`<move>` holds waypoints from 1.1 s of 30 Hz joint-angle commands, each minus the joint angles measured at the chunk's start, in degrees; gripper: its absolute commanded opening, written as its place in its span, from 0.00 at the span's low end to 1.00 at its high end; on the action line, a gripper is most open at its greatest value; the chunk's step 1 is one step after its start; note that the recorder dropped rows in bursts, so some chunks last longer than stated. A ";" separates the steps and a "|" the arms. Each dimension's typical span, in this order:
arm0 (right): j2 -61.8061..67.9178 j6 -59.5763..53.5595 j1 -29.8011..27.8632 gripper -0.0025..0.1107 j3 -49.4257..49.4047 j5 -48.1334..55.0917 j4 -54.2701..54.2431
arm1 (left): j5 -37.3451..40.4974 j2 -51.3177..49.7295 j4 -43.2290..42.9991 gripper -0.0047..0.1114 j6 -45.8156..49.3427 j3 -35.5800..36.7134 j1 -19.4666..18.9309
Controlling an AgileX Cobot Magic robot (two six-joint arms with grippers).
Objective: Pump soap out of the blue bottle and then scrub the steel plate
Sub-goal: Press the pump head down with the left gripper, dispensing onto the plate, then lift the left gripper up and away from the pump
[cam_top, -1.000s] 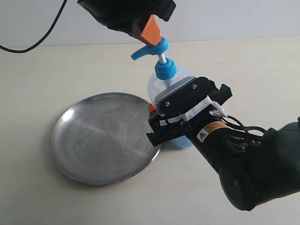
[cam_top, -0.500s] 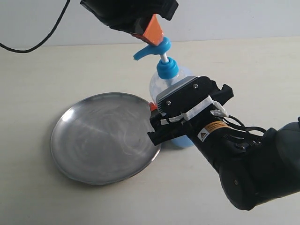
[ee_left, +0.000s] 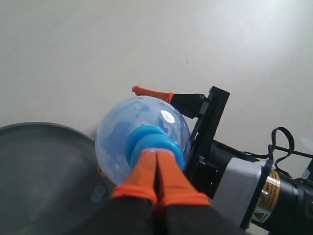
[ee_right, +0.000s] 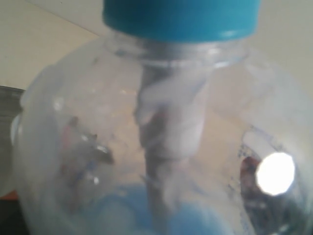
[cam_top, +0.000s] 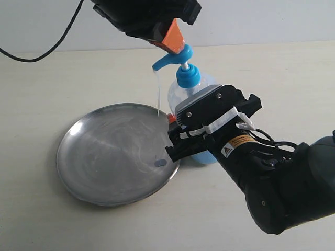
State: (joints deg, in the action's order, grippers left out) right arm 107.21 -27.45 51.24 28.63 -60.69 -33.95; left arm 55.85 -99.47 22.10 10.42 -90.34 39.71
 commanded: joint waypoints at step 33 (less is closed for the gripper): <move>-1.23 -2.05 0.05 0.02 0.42 -5.73 -2.37 | -11.74 16.33 -16.97 0.04 -0.30 0.87 0.21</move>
State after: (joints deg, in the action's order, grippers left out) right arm 107.21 -28.69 51.20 28.63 -61.28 -36.12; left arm 44.44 -86.75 9.49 11.51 -88.79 39.85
